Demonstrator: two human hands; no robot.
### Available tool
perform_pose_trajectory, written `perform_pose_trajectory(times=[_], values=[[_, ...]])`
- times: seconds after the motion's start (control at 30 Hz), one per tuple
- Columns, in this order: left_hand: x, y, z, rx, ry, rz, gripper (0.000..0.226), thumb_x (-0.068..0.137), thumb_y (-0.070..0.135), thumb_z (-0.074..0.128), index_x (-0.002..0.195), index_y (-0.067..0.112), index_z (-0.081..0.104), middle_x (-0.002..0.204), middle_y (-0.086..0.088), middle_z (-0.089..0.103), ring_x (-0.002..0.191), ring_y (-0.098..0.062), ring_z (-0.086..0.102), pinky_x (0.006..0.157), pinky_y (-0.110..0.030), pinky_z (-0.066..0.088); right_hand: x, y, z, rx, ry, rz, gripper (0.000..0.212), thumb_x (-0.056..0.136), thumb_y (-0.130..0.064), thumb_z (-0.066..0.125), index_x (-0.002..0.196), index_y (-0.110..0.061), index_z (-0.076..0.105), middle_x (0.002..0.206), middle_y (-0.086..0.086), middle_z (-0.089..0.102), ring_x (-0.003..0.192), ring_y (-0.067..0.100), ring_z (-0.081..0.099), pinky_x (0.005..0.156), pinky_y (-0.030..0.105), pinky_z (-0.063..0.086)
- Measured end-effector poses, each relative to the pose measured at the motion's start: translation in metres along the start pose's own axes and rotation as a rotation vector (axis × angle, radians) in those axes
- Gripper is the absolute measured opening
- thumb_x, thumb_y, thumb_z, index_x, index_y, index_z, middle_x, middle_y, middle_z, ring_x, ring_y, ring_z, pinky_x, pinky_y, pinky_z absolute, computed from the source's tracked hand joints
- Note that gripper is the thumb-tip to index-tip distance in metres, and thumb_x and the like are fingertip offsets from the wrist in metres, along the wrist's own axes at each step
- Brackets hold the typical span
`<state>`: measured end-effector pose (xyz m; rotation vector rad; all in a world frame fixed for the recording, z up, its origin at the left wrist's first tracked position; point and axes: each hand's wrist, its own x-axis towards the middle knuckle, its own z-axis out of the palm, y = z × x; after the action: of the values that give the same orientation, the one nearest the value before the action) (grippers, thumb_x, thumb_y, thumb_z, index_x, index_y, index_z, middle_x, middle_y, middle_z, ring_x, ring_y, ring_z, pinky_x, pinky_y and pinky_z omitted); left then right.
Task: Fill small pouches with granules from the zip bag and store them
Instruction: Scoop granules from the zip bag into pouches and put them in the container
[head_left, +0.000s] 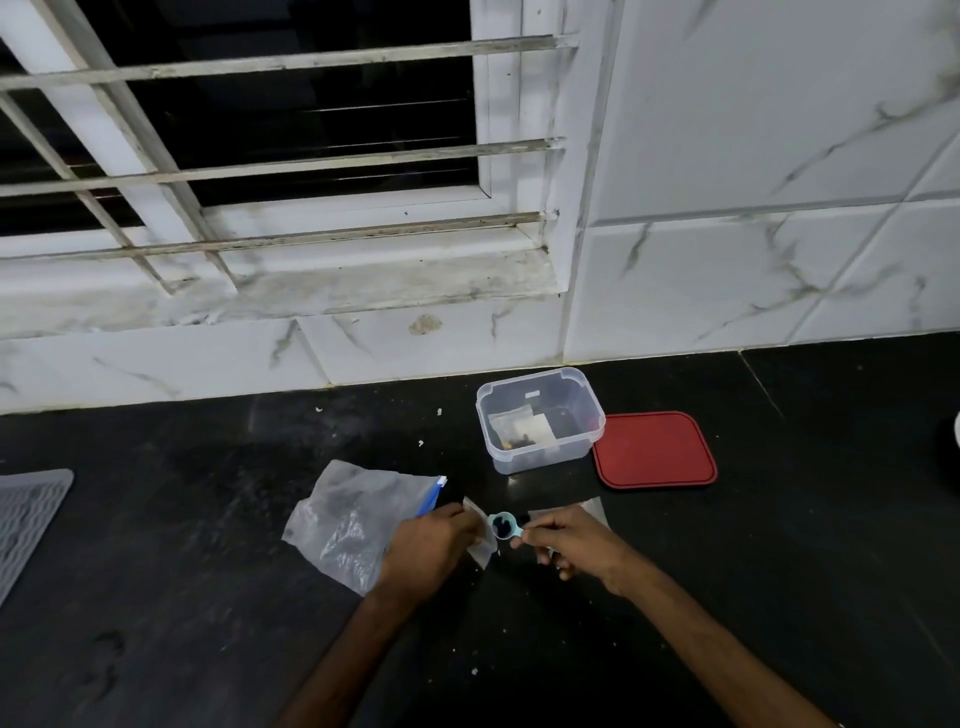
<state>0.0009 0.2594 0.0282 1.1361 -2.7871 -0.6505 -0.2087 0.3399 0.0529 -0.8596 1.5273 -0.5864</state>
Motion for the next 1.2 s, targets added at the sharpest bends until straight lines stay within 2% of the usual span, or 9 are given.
perform_pose_trajectory(times=[0.2,0.43,0.6,0.67,0.77,0.9,0.97,1.07,1.2], values=[[-0.013,-0.002,0.011,-0.028,0.016,0.052,0.022,0.1,0.035,0.048,0.118,0.031,0.06,0.122,0.01,0.057,0.106,0.001,0.053,0.087,-0.01,0.037,-0.001,-0.006,0.008,-0.059,-0.009,-0.039,0.017,0.092,-0.025,0.059,0.091,-0.02,0.075,0.064,-0.003,0.053,0.056,0.003,0.047,0.048,0.017,0.038],[-0.021,-0.009,0.02,0.0,0.021,0.085,0.024,0.097,0.035,0.052,0.119,0.034,0.059,0.124,0.01,0.059,0.11,-0.004,0.055,0.093,-0.025,0.047,-0.003,0.004,0.014,-0.253,0.034,-0.015,0.017,0.089,-0.028,0.062,0.093,-0.017,0.075,0.064,-0.005,0.054,0.057,0.004,0.049,0.048,0.019,0.041],[-0.024,-0.008,0.028,-0.017,0.014,0.103,0.042,0.09,0.05,0.03,0.118,0.037,0.057,0.123,0.012,0.058,0.11,-0.002,0.053,0.092,-0.024,0.046,-0.003,0.011,0.018,-0.38,0.103,-0.056,0.014,0.088,-0.029,0.063,0.09,-0.023,0.075,0.068,-0.007,0.063,0.061,0.009,0.057,0.049,0.017,0.046],[-0.024,-0.005,0.028,-0.053,0.054,0.108,0.046,0.089,0.053,0.027,0.115,0.036,0.06,0.119,0.013,0.06,0.107,0.0,0.054,0.089,-0.02,0.046,-0.003,0.009,0.023,-0.463,0.127,-0.135,0.017,0.088,-0.03,0.062,0.095,-0.021,0.075,0.072,-0.01,0.068,0.065,0.003,0.061,0.059,0.017,0.049],[-0.024,-0.004,0.027,-0.165,0.137,0.073,0.039,0.091,0.048,0.034,0.108,0.034,0.067,0.111,0.014,0.066,0.1,0.004,0.058,0.084,-0.01,0.043,-0.002,0.011,0.03,-0.672,0.223,-0.278,0.024,0.089,-0.036,0.057,0.094,-0.02,0.074,0.086,-0.005,0.073,0.076,0.005,0.065,0.075,0.03,0.055],[-0.024,-0.005,0.025,-0.384,0.226,-0.033,0.015,0.093,0.028,0.058,0.101,0.034,0.07,0.105,0.024,0.065,0.096,0.011,0.061,0.084,-0.009,0.049,-0.003,0.007,0.035,-0.851,0.341,-0.424,0.025,0.092,-0.039,0.051,0.092,-0.021,0.069,0.083,-0.004,0.069,0.072,0.008,0.062,0.071,0.029,0.054],[-0.025,-0.005,0.027,-0.498,0.259,-0.063,0.016,0.091,0.017,0.066,0.096,0.031,0.072,0.1,0.022,0.069,0.095,0.005,0.065,0.084,-0.014,0.052,-0.007,0.0,0.037,-0.801,0.326,-0.447,0.021,0.093,-0.036,0.053,0.092,-0.023,0.07,0.083,-0.005,0.069,0.072,0.005,0.062,0.068,0.021,0.051],[-0.028,-0.004,0.029,-0.547,0.293,-0.069,0.02,0.088,0.013,0.069,0.093,0.031,0.072,0.097,0.02,0.07,0.093,0.002,0.067,0.082,-0.015,0.053,-0.008,-0.006,0.039,-0.659,0.265,-0.407,0.018,0.091,-0.029,0.058,0.092,-0.02,0.073,0.083,-0.005,0.071,0.072,0.002,0.062,0.065,0.012,0.045],[-0.03,-0.007,0.033,-0.505,0.25,-0.09,0.023,0.09,0.014,0.066,0.095,0.035,0.071,0.098,0.023,0.068,0.095,0.005,0.065,0.086,-0.014,0.052,0.0,-0.011,0.037,-0.559,0.247,-0.293,0.021,0.086,-0.031,0.06,0.082,-0.018,0.076,0.077,-0.002,0.072,0.069,0.007,0.065,0.068,0.028,0.051]])
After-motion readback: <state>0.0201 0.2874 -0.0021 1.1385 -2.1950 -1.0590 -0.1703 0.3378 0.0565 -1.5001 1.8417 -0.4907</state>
